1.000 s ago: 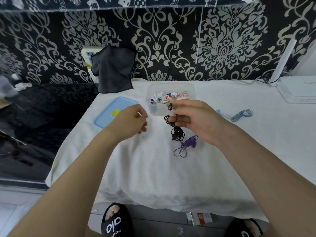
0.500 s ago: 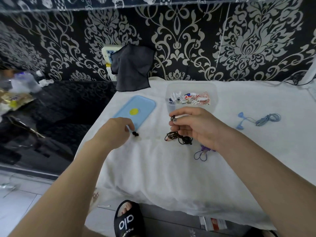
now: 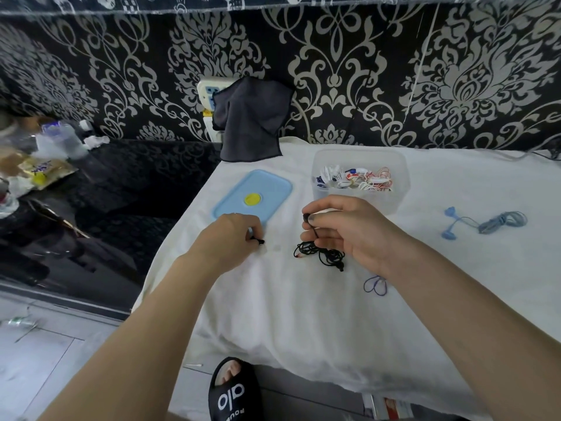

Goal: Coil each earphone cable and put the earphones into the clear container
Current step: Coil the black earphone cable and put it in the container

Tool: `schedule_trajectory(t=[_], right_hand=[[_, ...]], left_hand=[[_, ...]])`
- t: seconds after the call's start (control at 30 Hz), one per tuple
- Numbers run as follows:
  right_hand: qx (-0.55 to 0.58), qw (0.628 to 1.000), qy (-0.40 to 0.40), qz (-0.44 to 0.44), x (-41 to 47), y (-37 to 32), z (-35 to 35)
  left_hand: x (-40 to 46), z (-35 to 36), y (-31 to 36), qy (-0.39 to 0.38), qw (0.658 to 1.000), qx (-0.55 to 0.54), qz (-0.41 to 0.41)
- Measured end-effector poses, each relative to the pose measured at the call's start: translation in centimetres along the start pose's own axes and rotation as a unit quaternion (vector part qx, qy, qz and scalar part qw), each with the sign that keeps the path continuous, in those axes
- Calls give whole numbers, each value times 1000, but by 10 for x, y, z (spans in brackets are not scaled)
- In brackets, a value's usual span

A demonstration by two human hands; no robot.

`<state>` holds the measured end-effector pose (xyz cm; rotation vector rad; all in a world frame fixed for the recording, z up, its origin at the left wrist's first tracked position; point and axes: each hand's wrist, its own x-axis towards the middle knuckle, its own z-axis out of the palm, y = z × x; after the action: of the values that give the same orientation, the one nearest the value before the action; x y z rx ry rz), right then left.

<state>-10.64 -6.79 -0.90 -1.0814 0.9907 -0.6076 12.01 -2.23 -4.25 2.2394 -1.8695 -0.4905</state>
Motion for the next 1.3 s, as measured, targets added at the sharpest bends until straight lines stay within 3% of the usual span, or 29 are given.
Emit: schedule_trajectory(t=[0.57, 0.77, 1.13, 1.3], right_hand=[[26, 1000, 2, 2, 1, -3, -8], [28, 999, -17, 8, 3, -5, -7], [-68, 996, 42, -31, -9, -6, -14], [3, 999, 18, -34, -11, -3, -16]], left_hand=[[-3, -5, 10, 34, 996, -79, 39], [-5, -15, 23, 12, 974, -221, 39], [-8, -17, 70, -29, 919, -389, 50], [-8, -16, 82, -42, 909, -411, 56]])
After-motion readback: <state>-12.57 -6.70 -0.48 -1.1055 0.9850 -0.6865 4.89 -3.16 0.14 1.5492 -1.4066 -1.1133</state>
